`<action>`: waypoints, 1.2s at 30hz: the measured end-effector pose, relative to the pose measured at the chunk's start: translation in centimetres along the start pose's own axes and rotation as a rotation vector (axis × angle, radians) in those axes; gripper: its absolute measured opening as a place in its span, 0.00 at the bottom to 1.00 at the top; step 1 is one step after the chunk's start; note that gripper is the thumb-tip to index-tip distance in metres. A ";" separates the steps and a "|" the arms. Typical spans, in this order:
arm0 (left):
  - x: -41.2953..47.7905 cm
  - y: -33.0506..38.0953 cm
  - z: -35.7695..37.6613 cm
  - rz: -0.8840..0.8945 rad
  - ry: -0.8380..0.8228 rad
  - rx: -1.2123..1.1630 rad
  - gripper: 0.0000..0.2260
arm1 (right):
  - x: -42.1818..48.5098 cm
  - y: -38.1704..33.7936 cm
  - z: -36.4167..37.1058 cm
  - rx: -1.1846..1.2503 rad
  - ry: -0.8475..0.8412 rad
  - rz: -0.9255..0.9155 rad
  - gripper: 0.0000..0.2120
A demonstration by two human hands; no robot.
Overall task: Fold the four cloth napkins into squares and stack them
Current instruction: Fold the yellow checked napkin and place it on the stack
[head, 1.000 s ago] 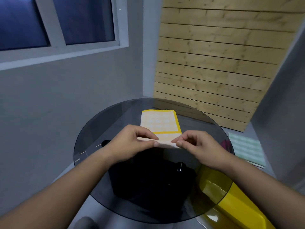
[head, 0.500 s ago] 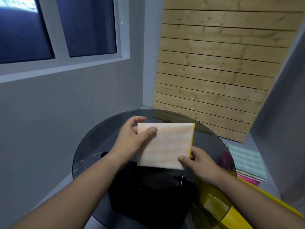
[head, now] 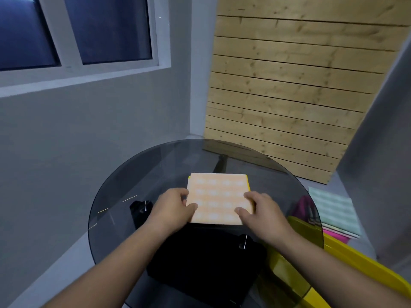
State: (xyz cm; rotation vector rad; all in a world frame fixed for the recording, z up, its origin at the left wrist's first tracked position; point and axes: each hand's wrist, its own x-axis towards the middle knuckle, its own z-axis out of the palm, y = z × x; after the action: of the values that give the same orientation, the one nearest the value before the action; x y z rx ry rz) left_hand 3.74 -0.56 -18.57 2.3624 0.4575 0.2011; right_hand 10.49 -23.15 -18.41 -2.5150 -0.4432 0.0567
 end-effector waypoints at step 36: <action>2.3 0.6 -0.7 -0.022 -0.011 0.086 0.08 | 0.9 -0.4 -0.3 -0.648 -0.301 -0.256 0.30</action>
State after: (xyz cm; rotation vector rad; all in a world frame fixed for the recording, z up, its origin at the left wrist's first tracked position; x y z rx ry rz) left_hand 5.81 0.31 -17.59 2.4403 0.4959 0.1611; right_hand 11.22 -22.69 -17.89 -3.0626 -1.0430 0.2260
